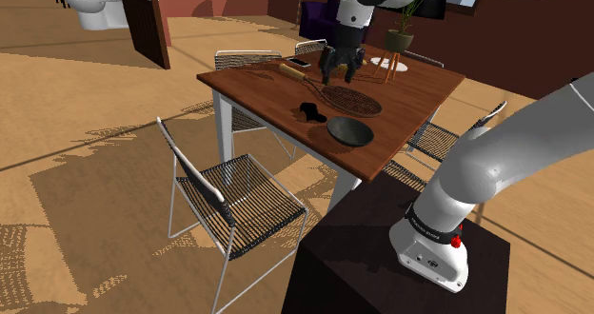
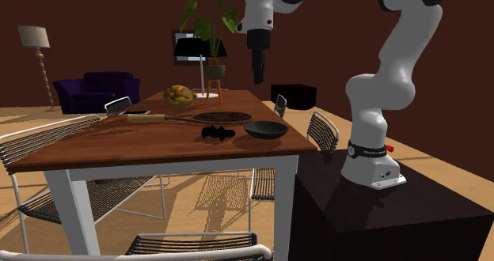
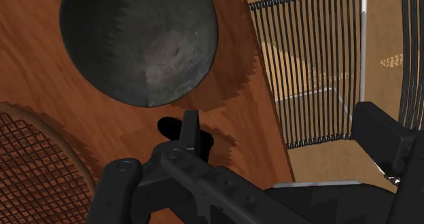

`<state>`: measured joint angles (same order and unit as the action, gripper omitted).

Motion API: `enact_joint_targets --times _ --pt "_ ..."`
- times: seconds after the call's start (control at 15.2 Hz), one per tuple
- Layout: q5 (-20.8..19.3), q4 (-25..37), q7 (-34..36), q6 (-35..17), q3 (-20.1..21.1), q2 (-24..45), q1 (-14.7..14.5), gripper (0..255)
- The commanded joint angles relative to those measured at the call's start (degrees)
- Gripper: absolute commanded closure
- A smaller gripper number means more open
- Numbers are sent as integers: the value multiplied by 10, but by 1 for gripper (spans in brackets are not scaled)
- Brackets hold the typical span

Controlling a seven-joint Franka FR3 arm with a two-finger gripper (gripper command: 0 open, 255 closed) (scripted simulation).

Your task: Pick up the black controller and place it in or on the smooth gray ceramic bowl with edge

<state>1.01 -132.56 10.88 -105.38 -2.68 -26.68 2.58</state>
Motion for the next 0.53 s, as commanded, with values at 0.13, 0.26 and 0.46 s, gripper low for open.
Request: enact_joint_targets --times 0.13,0.26,0.46 --pt "-3 20 1 -54 -14 76 12 0" --pt "-2 36 2 -77 -21 116 17 0" --pt "1 65 2 -107 -31 177 25 0"
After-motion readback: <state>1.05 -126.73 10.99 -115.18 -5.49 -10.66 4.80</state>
